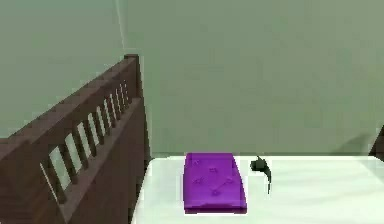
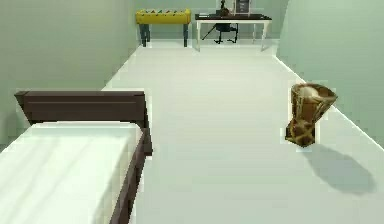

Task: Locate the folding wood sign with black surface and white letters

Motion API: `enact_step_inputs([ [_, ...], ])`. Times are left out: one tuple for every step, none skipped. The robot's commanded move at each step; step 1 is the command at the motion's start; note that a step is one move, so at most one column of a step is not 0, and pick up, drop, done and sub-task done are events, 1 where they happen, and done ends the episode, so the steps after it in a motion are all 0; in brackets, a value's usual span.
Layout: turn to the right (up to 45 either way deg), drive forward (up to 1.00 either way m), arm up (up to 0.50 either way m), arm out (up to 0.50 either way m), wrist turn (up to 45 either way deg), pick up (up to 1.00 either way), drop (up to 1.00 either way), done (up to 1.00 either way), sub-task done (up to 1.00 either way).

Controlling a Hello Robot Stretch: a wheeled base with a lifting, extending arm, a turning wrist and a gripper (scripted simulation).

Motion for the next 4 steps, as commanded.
enact_step_inputs([
  [45.0, 0.0, 0.0, 0.0, 0.0, 0.0, 0.0, 0.0, 0.0],
  [45.0, 0.0, 0.0, 0.0, 0.0, 0.0, 0.0, 0.0, 0.0],
  [45.0, 0.0, 0.0, 0.0, 0.0, 0.0, 0.0, 0.0, 0.0],
  [18.0, 0.0, 0.0, 0.0, 0.0, 0.0, 0.0, 0.0, 0.0],
])
